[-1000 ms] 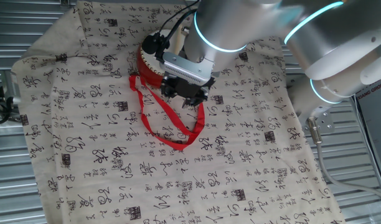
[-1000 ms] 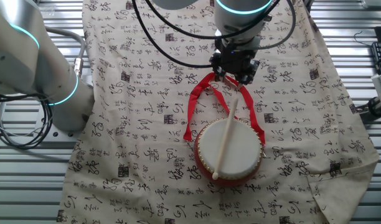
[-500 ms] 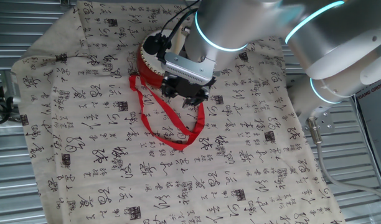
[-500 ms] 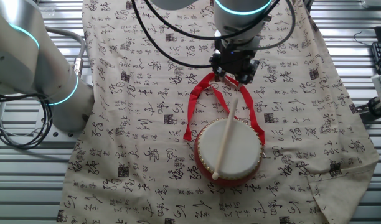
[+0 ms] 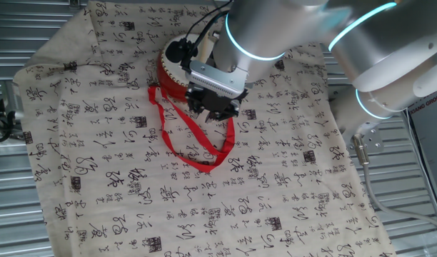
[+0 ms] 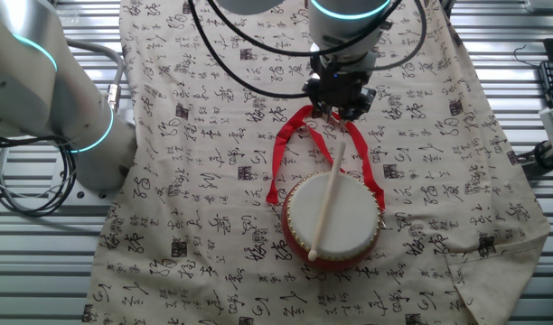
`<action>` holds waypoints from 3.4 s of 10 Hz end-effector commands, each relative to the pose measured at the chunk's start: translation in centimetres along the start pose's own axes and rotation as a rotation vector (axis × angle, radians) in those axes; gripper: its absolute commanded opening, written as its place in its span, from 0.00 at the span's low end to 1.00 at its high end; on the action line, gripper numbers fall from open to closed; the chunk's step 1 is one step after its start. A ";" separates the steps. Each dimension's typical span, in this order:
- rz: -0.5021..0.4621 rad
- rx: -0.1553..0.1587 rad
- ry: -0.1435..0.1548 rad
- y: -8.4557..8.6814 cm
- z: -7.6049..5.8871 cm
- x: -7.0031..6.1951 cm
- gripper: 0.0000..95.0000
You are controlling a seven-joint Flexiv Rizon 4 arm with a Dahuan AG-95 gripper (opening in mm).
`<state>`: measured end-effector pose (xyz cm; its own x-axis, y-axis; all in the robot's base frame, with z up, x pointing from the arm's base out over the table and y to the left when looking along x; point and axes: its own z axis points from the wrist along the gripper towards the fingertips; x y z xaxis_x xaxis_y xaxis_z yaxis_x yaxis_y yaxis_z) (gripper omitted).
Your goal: Play the drum
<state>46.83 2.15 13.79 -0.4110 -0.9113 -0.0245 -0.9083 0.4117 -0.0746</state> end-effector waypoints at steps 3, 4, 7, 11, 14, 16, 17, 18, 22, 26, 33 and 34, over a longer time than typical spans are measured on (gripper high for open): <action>-0.005 0.005 -0.005 0.0 0.0 0.0 0.20; -0.015 0.001 -0.012 0.0 0.0 0.0 0.20; -0.128 -0.022 -0.003 0.0 0.0 0.0 0.20; -0.166 -0.045 -0.001 0.0 0.0 0.0 0.20; -0.178 -0.046 -0.004 0.0 0.0 0.0 0.20; -0.179 -0.046 -0.004 0.0 0.0 0.0 0.20; -0.187 -0.047 -0.004 0.0 0.0 0.0 0.20; -0.193 -0.047 -0.004 0.0 0.0 0.0 0.20; -0.201 -0.050 -0.016 0.3 0.3 0.0 0.20; -0.193 -0.046 -0.017 0.8 0.7 0.5 0.20; -0.201 -0.039 -0.013 0.8 1.8 0.7 0.20; -0.199 -0.039 -0.016 0.8 2.0 0.7 0.20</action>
<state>46.00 1.73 11.77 -0.2248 -0.9740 -0.0274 -0.9733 0.2258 -0.0418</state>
